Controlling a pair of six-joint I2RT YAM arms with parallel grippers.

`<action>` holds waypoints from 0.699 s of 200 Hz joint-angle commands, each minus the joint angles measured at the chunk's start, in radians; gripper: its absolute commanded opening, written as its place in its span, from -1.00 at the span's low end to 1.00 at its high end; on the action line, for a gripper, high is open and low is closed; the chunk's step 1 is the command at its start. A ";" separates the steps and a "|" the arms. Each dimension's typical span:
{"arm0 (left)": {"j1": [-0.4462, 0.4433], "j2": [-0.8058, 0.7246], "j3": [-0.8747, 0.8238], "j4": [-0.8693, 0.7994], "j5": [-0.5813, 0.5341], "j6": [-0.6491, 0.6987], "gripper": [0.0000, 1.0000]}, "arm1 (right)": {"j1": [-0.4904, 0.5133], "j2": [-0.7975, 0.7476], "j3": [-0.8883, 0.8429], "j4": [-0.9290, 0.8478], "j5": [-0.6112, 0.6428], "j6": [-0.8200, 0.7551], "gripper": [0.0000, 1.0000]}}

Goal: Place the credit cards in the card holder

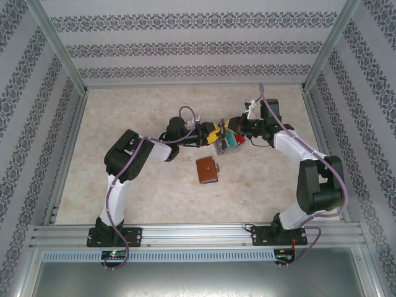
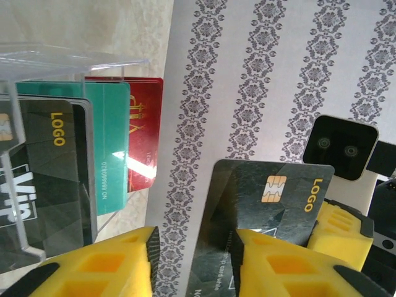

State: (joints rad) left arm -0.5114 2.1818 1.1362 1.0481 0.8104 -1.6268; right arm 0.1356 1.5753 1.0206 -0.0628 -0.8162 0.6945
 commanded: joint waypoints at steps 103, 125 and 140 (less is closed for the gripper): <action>-0.010 0.057 0.068 0.132 0.006 -0.051 -0.12 | 0.013 0.048 -0.026 0.061 0.004 0.044 -1.00; -0.011 0.050 0.061 0.132 0.004 -0.048 -0.40 | 0.013 0.057 -0.027 0.059 0.008 0.042 -1.00; -0.010 0.041 0.056 0.124 0.003 -0.040 -0.56 | 0.012 0.057 -0.029 0.059 0.009 0.042 -1.00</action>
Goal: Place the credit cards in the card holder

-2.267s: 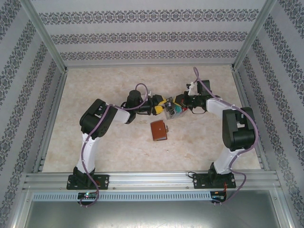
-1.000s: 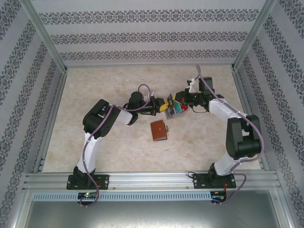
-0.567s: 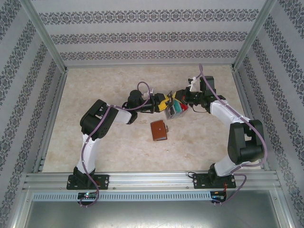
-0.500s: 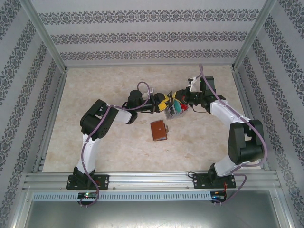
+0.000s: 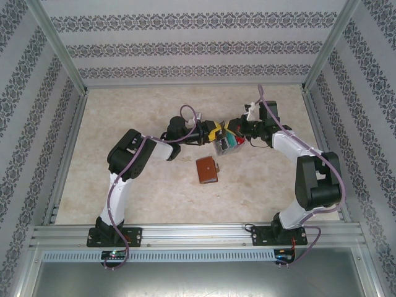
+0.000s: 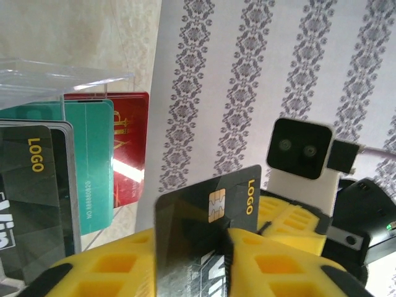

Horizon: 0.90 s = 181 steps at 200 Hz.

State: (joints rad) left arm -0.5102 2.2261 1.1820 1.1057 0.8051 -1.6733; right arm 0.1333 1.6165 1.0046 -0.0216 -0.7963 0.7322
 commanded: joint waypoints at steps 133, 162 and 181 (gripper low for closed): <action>-0.013 -0.080 -0.021 0.155 0.022 -0.022 -1.00 | 0.006 -0.019 -0.036 0.137 -0.112 0.124 -0.57; -0.013 -0.091 -0.031 0.148 0.018 -0.019 -0.87 | 0.004 -0.031 -0.051 0.163 -0.111 0.142 -0.96; -0.011 -0.125 -0.073 0.125 0.010 0.004 -0.41 | -0.001 -0.070 -0.072 0.145 -0.088 0.127 -1.00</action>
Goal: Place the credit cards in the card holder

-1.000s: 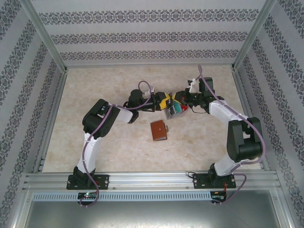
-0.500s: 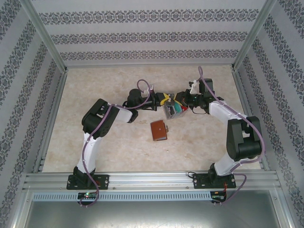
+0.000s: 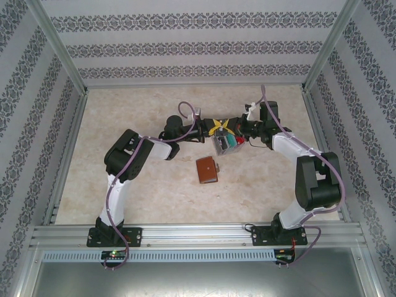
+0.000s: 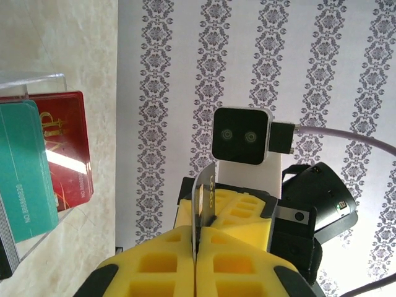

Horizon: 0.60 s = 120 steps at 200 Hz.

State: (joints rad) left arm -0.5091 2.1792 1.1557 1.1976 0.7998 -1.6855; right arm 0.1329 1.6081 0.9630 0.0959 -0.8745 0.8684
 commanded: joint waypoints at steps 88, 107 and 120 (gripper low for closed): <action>-0.039 -0.578 -0.317 -1.034 -0.325 0.635 0.21 | 0.300 -0.358 -0.229 -0.349 0.552 -0.428 -1.00; -0.040 -0.623 -0.332 -1.097 -0.356 0.660 0.29 | 0.363 -0.351 -0.264 -0.337 0.642 -0.396 -1.00; -0.041 -0.622 -0.346 -1.094 -0.353 0.652 0.29 | 0.390 -0.331 -0.271 -0.334 0.684 -0.394 -1.00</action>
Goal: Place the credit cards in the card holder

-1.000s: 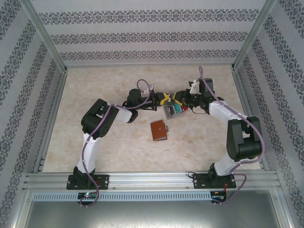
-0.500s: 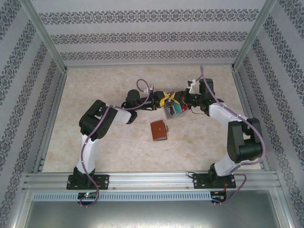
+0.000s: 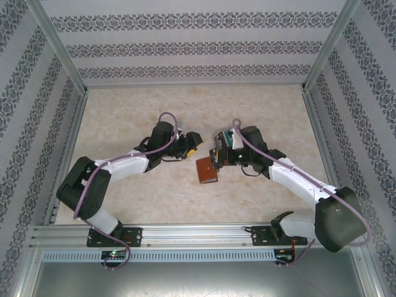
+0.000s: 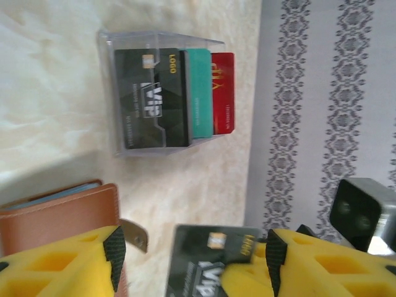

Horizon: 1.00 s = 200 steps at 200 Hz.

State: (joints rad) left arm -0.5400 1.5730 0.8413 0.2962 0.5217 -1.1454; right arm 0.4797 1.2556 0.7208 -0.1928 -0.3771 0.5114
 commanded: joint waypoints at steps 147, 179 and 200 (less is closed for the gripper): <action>-0.043 0.086 0.037 -0.243 -0.019 0.136 0.38 | 0.057 0.129 -0.002 0.084 0.086 0.039 -1.00; -0.043 0.066 0.059 -0.313 -0.053 0.164 0.50 | 0.061 0.145 -0.003 0.143 0.013 0.088 -1.00; -0.043 0.061 0.074 -0.345 -0.048 0.172 0.54 | 0.067 0.134 -0.019 0.192 0.014 0.142 -1.00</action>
State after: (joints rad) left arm -0.5701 1.6588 0.8776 0.0288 0.4881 -1.0138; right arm 0.5331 1.4025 0.6987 -0.0875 -0.3183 0.5800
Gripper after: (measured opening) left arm 0.760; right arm 0.038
